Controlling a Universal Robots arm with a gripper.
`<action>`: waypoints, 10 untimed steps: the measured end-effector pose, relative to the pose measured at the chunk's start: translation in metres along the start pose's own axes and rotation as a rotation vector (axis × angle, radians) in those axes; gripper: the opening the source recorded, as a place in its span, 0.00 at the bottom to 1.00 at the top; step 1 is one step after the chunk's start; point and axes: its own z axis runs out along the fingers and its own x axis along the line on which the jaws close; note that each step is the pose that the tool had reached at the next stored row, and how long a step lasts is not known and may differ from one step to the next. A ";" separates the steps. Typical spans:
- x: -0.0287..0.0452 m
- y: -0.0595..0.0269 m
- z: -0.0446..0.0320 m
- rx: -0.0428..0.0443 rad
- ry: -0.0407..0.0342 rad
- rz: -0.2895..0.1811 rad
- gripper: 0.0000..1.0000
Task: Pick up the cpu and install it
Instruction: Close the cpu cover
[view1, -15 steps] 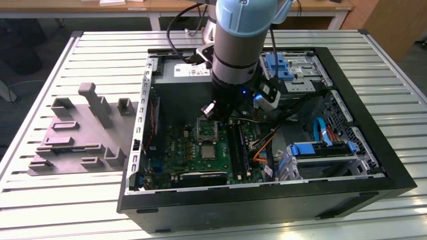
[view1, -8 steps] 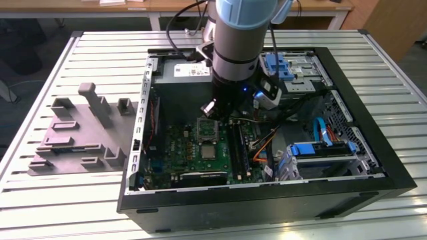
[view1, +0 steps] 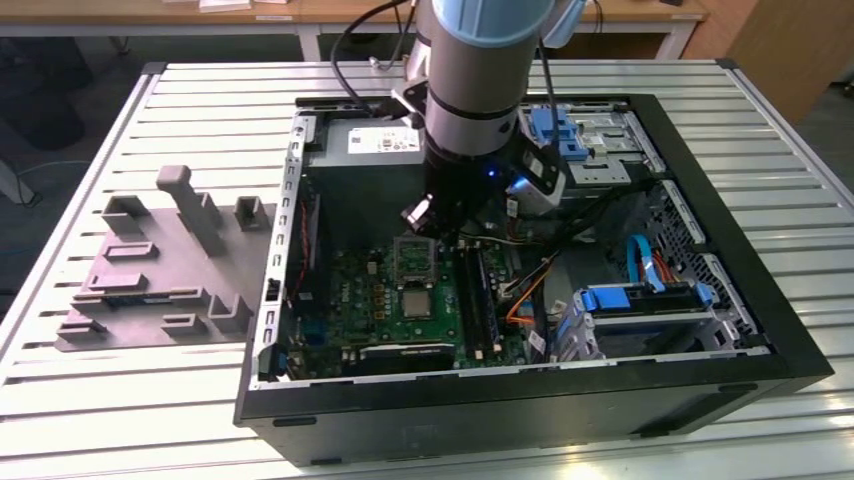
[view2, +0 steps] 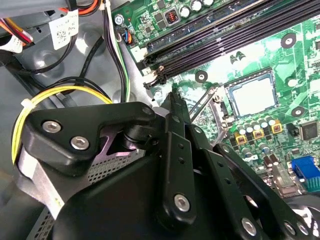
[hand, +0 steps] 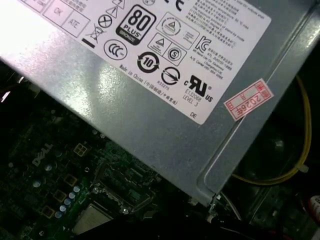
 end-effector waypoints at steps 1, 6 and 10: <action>0.0000 0.0001 -0.0008 0.0005 0.0005 -0.003 0.11; -0.0001 0.0004 -0.0039 0.0028 0.0035 -0.019 0.11; -0.0002 0.0005 -0.0055 0.0033 0.0052 -0.034 0.11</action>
